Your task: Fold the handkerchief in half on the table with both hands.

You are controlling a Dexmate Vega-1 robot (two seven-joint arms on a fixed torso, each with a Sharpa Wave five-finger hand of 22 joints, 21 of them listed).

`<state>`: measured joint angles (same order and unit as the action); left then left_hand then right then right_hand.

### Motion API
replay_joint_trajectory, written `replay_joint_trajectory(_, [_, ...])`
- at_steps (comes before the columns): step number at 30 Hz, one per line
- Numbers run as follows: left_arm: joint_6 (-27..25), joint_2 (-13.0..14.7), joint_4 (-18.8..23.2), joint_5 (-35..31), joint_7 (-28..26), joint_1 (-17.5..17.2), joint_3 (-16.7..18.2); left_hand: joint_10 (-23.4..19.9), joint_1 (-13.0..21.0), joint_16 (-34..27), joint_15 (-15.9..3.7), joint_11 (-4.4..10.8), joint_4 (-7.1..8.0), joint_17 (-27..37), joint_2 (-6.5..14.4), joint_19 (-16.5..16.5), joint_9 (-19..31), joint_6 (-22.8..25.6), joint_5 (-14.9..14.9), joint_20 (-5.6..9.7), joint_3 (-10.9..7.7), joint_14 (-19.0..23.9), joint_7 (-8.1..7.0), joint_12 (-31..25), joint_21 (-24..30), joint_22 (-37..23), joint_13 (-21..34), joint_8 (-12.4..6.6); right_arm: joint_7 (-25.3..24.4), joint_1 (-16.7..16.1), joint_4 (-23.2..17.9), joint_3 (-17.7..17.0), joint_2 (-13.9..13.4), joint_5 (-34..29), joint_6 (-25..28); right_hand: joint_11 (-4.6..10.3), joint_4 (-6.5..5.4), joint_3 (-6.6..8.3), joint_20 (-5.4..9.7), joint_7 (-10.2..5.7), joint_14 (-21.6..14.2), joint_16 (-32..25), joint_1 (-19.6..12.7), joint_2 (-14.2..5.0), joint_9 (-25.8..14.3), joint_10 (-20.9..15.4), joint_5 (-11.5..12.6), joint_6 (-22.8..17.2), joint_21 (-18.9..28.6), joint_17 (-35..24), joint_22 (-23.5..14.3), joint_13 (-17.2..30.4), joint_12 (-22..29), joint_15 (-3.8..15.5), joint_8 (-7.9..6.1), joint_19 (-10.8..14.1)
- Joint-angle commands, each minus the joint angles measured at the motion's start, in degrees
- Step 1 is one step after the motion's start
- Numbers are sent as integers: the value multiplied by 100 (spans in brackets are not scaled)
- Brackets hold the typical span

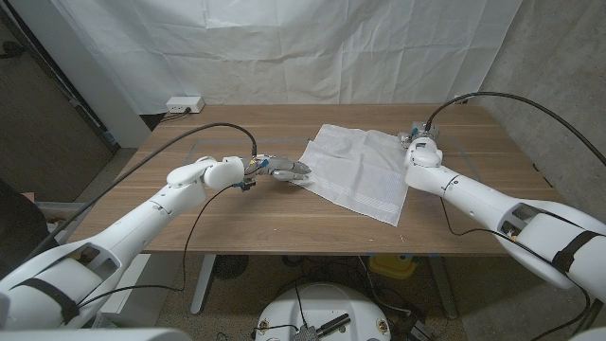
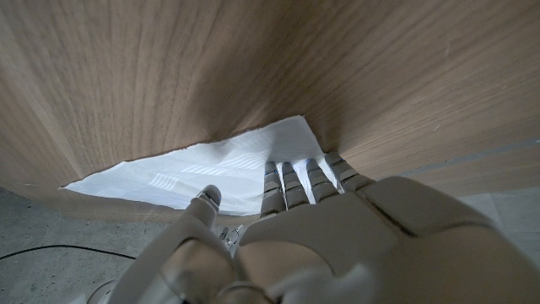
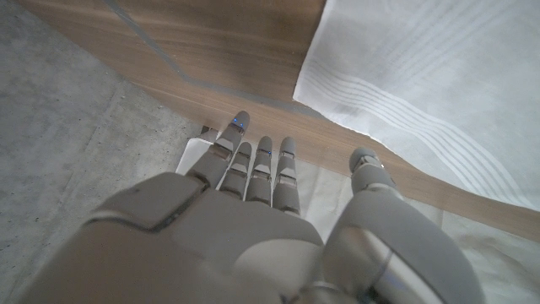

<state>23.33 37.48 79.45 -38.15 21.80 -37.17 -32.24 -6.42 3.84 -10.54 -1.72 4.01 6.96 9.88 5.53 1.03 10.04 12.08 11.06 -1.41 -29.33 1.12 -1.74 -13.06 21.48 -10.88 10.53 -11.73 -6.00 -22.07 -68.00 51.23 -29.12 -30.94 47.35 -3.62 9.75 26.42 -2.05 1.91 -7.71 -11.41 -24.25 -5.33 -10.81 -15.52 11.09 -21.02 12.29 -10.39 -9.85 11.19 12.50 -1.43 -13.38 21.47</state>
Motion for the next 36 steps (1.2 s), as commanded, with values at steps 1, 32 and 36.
replay_joint_trajectory(1, [34, -14, -43, 22, -12, 25, -3, 1, -28, 6, -115, -10, 2, 3, 7, -17, 4, 20, 53, -1, -2, -29, 5, 14, 0, -10, 26, 33, 55, 171, 413, 254, 197, -185, 179, 20, 56, 34, -4, -19, -103, -20, -188, 29, -23, -120, 63, -122, 40, -3, -16, 4, 52, 19, -33, 82])
replay_joint_trajectory(32, [106, -101, -267, 51, -1, 175, -73, 3, -50, 7, -116, -21, 22, 4, 14, -27, 7, 45, 64, 18, 2, -24, 13, 50, -27, -11, 28, 66, 185, 515, 1473, 362, 649, -99, 68, 73, 35, 33, 21, -9, -328, -19, -685, 218, -35, -311, 129, -480, 47, 0, -14, -1, 51, 114, -83, 322])
replay_joint_trajectory(36, [114, -111, -284, 62, 2, 185, -78, 7, -51, 8, -114, -19, 23, 3, 13, -29, 7, 42, 65, 18, 3, -25, 20, 56, -31, -11, 28, 72, 168, 493, 1472, 330, 652, -74, 102, 47, 7, 4, 6, 14, -421, -41, -723, 231, -40, -383, 130, -576, 75, -5, -15, 0, 65, 119, -99, 439])
